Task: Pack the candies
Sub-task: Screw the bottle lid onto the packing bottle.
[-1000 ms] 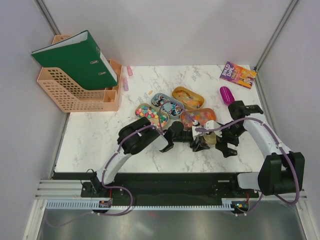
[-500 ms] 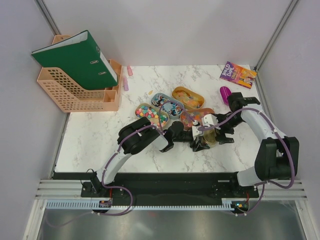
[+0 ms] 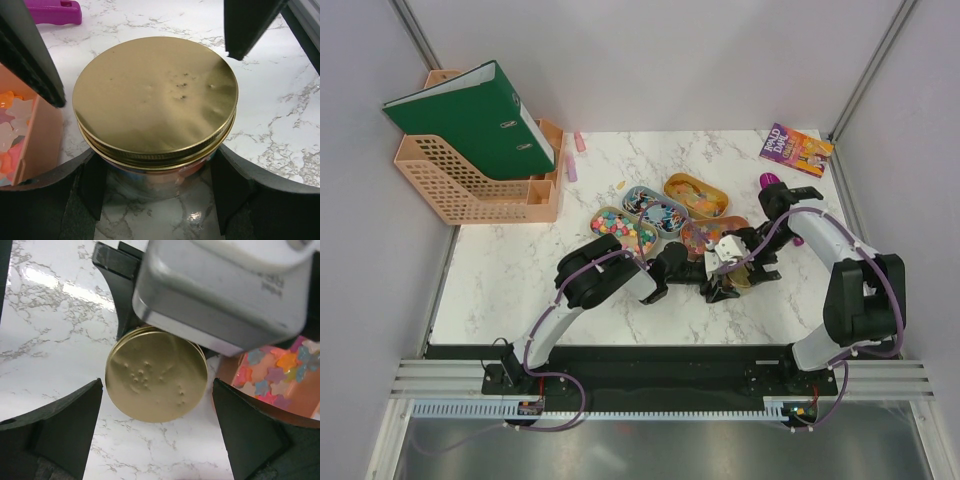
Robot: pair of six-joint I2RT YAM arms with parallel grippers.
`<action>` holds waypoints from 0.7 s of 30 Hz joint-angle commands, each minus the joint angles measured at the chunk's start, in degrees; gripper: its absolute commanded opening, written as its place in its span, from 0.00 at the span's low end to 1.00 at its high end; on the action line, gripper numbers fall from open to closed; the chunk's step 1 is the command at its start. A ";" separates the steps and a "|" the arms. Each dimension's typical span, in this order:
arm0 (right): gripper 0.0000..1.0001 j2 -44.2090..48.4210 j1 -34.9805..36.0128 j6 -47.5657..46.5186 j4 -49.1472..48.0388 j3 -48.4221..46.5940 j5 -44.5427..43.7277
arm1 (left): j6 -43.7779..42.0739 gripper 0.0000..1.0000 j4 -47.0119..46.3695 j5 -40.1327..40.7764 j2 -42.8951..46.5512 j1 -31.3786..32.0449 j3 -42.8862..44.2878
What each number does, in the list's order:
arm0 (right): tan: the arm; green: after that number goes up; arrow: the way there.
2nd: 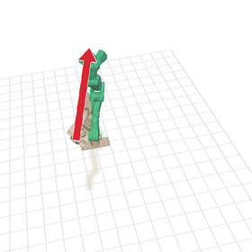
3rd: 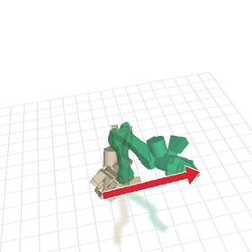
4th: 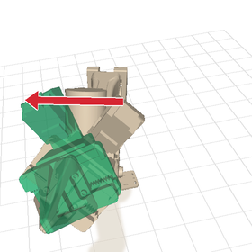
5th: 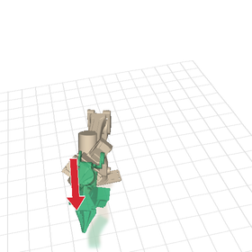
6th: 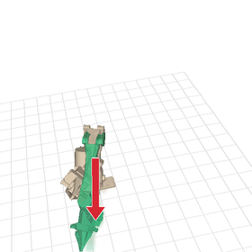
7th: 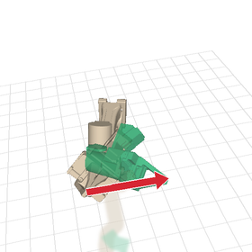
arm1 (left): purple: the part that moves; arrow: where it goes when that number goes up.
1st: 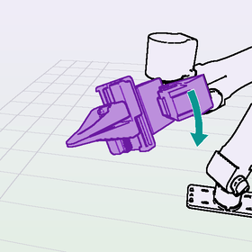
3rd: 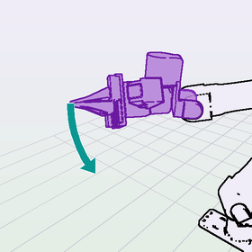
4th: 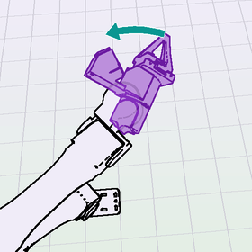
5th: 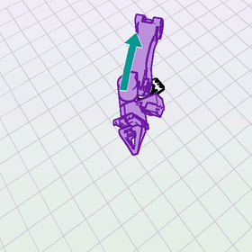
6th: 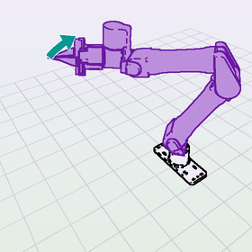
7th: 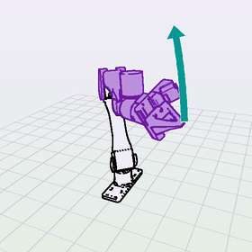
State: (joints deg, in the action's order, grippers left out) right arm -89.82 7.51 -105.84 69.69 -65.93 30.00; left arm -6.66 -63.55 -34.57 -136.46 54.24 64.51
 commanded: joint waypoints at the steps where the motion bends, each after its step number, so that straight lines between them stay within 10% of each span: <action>1: 0.98 -0.79 0.93 -3.50 4.22 -0.78 3.05 | -1.87 0.02 29.89 7.50 -8.73 -1.24 -4.48; 21: 0.98 -3.69 1.19 1.69 2.55 -2.09 2.78 | -1.70 0.02 30.06 7.23 -8.82 -1.15 -4.39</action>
State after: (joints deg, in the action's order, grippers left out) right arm -92.36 8.43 -105.36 70.65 -66.28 30.46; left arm -6.68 -63.40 -34.57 -136.46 54.24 64.58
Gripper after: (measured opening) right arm 0.982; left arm 0.770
